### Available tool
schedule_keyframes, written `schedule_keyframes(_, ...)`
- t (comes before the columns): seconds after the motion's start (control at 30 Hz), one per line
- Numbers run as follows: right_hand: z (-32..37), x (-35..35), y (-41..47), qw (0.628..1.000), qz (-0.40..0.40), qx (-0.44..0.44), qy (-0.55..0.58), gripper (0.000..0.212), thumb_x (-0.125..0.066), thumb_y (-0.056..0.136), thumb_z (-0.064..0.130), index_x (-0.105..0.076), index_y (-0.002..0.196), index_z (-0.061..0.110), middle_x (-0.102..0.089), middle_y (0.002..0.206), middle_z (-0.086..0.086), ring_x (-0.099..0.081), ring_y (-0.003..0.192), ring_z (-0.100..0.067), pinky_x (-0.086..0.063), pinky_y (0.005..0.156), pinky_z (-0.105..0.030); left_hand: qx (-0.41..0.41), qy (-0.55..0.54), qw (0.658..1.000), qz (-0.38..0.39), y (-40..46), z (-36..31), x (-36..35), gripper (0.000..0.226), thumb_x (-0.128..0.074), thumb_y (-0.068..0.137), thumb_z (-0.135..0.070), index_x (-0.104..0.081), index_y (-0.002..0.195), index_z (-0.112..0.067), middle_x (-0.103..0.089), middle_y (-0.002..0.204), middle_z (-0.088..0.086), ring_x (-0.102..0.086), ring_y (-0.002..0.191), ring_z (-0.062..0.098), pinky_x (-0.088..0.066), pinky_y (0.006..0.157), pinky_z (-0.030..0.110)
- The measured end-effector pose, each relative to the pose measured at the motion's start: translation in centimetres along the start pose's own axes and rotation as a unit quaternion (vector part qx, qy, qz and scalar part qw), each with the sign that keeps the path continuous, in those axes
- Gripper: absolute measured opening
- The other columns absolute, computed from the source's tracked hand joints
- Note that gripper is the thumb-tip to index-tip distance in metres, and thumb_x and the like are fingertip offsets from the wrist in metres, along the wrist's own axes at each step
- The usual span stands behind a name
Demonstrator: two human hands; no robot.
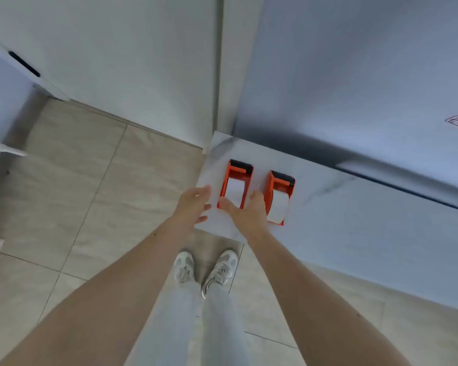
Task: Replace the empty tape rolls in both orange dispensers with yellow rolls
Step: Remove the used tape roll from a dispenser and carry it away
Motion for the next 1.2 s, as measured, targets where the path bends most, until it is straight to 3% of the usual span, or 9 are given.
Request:
schedule_keyframes(0.2,-1.6,-2.2,2.9,0.998,-0.047,-0.017,0.044,0.078,-0.074,0.083,0.046,-0.038,0.144,0.013,-0.052,0.136,0.004,-0.050,0.129,-0.020,-0.042,0.106,-0.035,0.031,0.025,0.999,0.002,4.3,3.1,-1.1,0.044,-0.055,0.099,-0.036,-0.057,0.127,-0.002,-0.065,0.113,0.012,-0.064,0.098,0.025,-0.051,0.083,0.036)
schedule_keyframes(0.3,-2.0,-2.9,4.2,0.995,-0.056,-0.019,0.075,0.046,-0.071,0.086,0.042,-0.052,0.122,0.020,-0.063,0.116,0.006,-0.061,0.111,-0.018,-0.050,0.097,-0.036,0.037,0.036,0.998,0.026,5.9,3.5,-1.7,0.042,-0.060,0.097,-0.035,-0.060,0.121,-0.001,-0.071,0.111,0.016,-0.070,0.097,0.027,-0.053,0.079,0.033)
schedule_keyframes(0.47,-2.7,-3.4,5.2,0.993,-0.022,-0.018,0.115,0.013,-0.065,0.092,0.029,-0.058,0.097,0.019,-0.067,0.093,-0.001,-0.064,0.088,-0.019,-0.053,0.081,-0.033,0.068,-0.024,0.997,0.034,7.3,4.7,-2.1,0.029,-0.060,0.099,-0.022,-0.062,0.117,0.001,-0.073,0.112,0.018,-0.074,0.095,0.027,-0.059,0.070,0.030)
schedule_keyframes(0.57,-2.5,-3.3,5.4,0.991,-0.023,-0.022,0.127,0.030,-0.061,0.093,0.035,-0.060,0.102,0.006,-0.065,0.103,-0.023,-0.062,0.095,-0.038,-0.055,0.086,-0.050,0.066,-0.046,0.996,0.025,7.7,5.0,-1.8,0.023,-0.059,0.098,-0.010,-0.065,0.114,0.005,-0.074,0.109,0.021,-0.074,0.085,0.024,-0.059,0.061,0.025)
schedule_keyframes(0.67,-1.7,-3.3,5.5,0.988,-0.022,-0.032,0.150,0.036,-0.061,0.092,0.034,-0.059,0.105,0.001,-0.062,0.109,-0.028,-0.063,0.089,-0.039,-0.053,0.089,-0.053,0.038,-0.015,0.999,-0.006,7.9,5.1,-1.9,0.019,-0.059,0.095,-0.003,-0.067,0.109,0.007,-0.074,0.101,0.022,-0.073,0.070,0.017,-0.059,0.055,0.022)
schedule_keyframes(0.8,0.0,-2.8,5.3,0.982,-0.042,-0.047,0.177,0.046,-0.063,0.088,0.034,-0.058,0.104,-0.008,-0.056,0.082,-0.022,-0.053,0.075,-0.020,-0.051,0.073,-0.038,0.021,0.007,0.999,-0.027,8.4,5.3,-2.2,0.014,-0.061,0.093,0.000,-0.069,0.102,0.008,-0.074,0.098,0.026,-0.074,0.066,0.017,-0.059,0.055,0.021)
schedule_keyframes(0.9,0.7,-1.9,5.6,0.978,-0.054,-0.072,0.187,0.035,-0.065,0.091,0.030,-0.063,0.095,-0.005,-0.059,0.078,-0.007,-0.057,0.072,-0.020,-0.052,0.069,-0.037,0.022,0.008,0.999,-0.029,8.5,5.3,-2.3,0.014,-0.059,0.094,0.002,-0.067,0.104,0.009,-0.073,0.095,0.022,-0.072,0.069,0.019,-0.059,0.054,0.020)
schedule_keyframes(1.0,1.6,-0.8,5.9,0.974,-0.054,-0.100,0.198,0.021,-0.067,0.090,0.027,-0.065,0.082,0.008,-0.064,0.078,-0.007,-0.064,0.072,-0.022,-0.056,0.065,-0.037,0.021,-0.004,0.999,-0.034,8.4,5.1,-2.2,0.010,-0.057,0.095,0.005,-0.066,0.099,0.006,-0.069,0.081,0.015,-0.071,0.054,0.010,-0.058,0.052,0.018)
schedule_keyframes(1.2,4.0,1.8,6.6,0.951,-0.072,-0.150,0.261,0.025,-0.069,0.089,0.034,-0.054,0.083,0.015,-0.060,0.068,0.003,-0.060,0.060,-0.012,-0.041,0.035,-0.013,0.021,-0.045,0.999,-0.019,7.9,5.4,-1.8,0.005,-0.059,0.095,0.004,-0.064,0.095,0.004,-0.067,0.082,0.016,-0.070,0.050,0.008,-0.060,0.055,0.019)
Point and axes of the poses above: each hand's wrist, its own y-axis towards the middle knuckle, its own x-axis out of the back of the hand, z = x × y, the point moved 4 cm from there along y, towards the middle knuckle
